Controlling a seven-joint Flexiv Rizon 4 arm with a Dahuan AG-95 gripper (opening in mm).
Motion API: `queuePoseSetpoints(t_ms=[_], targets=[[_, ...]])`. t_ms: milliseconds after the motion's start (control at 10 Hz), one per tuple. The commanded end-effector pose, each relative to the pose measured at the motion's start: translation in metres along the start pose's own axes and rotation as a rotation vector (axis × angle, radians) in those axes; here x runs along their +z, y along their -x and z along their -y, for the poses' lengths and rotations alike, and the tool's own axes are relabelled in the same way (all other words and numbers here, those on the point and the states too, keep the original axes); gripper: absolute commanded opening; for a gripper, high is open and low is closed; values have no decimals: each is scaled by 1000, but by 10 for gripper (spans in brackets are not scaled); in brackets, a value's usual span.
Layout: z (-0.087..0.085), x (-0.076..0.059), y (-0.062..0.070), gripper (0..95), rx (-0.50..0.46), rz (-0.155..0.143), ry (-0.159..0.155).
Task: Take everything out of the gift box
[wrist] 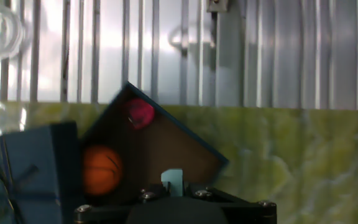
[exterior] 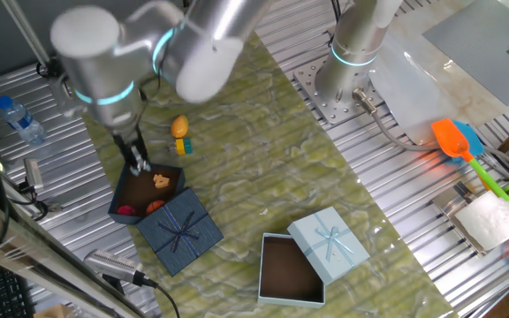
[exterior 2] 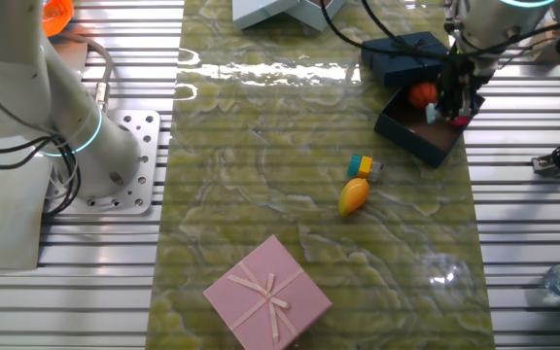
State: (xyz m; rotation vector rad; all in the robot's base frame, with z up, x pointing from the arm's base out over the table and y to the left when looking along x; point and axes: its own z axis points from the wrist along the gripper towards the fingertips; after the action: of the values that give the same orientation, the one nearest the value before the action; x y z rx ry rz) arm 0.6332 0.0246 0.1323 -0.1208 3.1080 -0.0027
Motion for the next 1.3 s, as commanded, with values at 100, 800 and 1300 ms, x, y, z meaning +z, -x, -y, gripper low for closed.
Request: queuePoseSetpoints(t_ms=[100,800,1300], targets=[[18,-7,-16,0,-29,-3,0],[61,19,-50,0,-96,4,-2],[81,48,-51,0,-100,-8,1]])
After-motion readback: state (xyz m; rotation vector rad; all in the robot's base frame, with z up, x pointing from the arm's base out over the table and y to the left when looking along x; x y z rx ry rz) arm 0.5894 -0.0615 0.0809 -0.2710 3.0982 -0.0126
